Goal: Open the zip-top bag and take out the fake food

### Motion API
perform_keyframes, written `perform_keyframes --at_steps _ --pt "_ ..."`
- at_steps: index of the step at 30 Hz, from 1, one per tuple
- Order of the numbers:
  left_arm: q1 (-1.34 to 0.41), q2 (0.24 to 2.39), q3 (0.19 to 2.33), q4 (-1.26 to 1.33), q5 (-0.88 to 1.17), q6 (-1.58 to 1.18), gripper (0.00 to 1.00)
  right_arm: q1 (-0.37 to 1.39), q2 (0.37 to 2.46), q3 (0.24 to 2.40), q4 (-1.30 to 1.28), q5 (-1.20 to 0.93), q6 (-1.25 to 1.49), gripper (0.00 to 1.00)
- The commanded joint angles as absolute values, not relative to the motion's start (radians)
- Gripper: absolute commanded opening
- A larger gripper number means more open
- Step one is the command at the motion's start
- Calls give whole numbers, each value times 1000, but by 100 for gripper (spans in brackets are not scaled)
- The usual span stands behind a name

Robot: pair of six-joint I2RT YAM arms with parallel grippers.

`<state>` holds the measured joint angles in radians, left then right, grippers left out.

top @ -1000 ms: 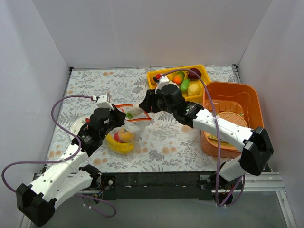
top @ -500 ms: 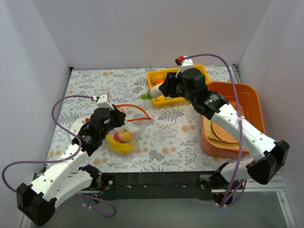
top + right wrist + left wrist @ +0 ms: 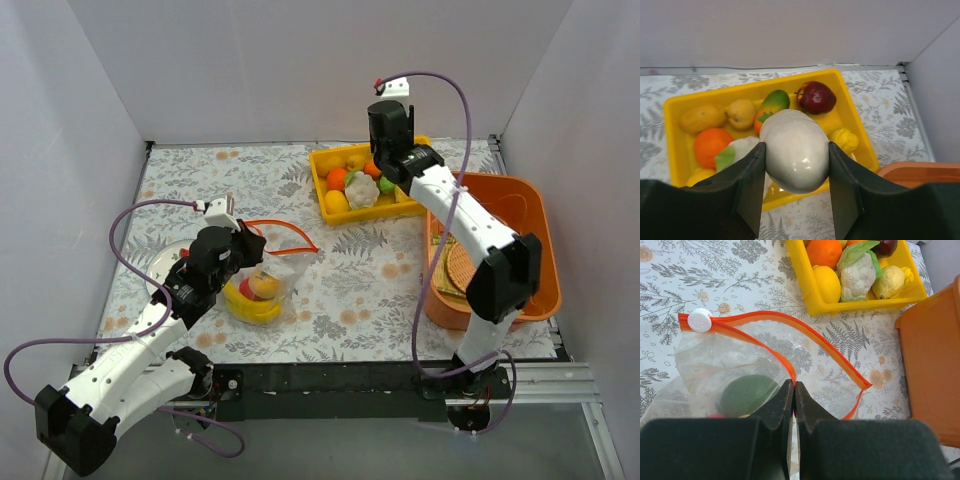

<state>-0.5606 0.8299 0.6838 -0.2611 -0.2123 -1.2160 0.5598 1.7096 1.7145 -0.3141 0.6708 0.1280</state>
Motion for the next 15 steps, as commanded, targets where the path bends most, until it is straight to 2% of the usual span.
perform_keyframes --at_steps 1,7,11,15 --pt "-565 822 703 -244 -198 -1190 0 545 1876 1868 -227 890 -52 24" --pt "-565 810 681 -233 -184 -1187 0 538 2071 2066 -227 930 -163 26" --pt "-565 813 683 -226 -170 -1184 0 537 2134 2091 -227 933 -193 29" --pt "-565 815 680 -221 -161 -1184 0 535 2158 2065 -227 896 -178 38"
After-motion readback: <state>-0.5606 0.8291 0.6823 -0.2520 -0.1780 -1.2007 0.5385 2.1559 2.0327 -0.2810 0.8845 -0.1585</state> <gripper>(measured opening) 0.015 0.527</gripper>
